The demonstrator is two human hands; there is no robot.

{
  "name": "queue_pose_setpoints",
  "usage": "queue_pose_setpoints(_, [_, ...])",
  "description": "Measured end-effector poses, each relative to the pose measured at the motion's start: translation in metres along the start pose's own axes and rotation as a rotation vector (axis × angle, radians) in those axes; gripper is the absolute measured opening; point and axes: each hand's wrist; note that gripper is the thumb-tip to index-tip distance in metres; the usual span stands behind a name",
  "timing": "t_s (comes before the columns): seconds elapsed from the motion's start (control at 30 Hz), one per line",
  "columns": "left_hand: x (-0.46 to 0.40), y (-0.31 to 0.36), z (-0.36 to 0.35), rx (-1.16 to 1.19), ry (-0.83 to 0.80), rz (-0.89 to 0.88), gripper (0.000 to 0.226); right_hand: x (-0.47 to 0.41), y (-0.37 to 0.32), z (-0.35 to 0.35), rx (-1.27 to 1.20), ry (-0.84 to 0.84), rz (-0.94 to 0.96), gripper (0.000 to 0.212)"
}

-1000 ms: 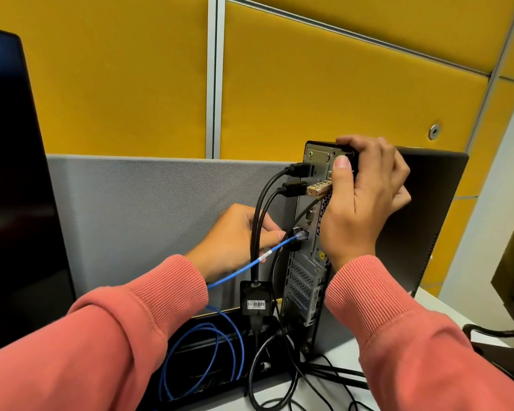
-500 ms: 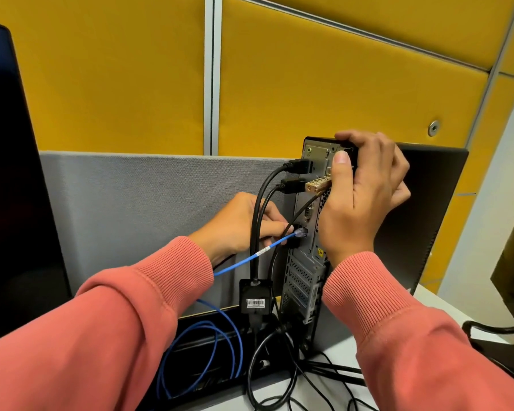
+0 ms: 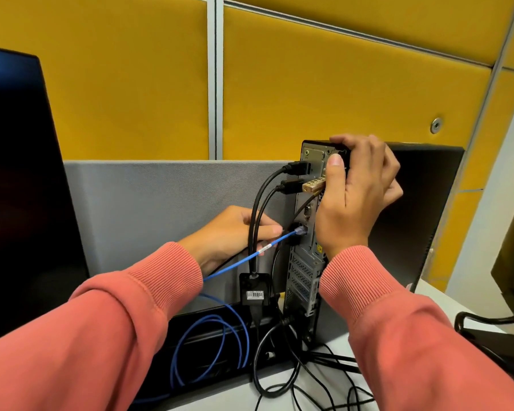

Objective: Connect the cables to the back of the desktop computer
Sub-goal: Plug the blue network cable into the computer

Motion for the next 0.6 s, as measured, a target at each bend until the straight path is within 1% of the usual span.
queue_pose_setpoints(0.13, [0.025,0.004,0.007,0.059,0.066,0.092,0.019,0.001,-0.005,0.004,-0.002,-0.03,-0.024,0.022])
queue_pose_setpoints(0.33, [0.069,0.023,0.017,-0.054,0.093,0.141,0.021,0.0,-0.018,0.016,0.031,-0.147,-0.088,0.023])
queue_pose_setpoints(0.47, [0.096,0.035,0.022,-0.144,0.123,0.172,0.029,-0.006,-0.031,0.033,0.082,-0.303,-0.133,0.027])
queue_pose_setpoints(0.6, [0.135,0.047,0.02,-0.297,0.115,0.185,0.025,-0.01,-0.045,0.058,0.162,-0.521,-0.169,0.046])
Point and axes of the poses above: each hand's wrist, its own x-axis away from the middle knuckle, its own z-axis out of the back of the hand, y = z × x, and after that the axes turned 6 degrees about x, right-handed
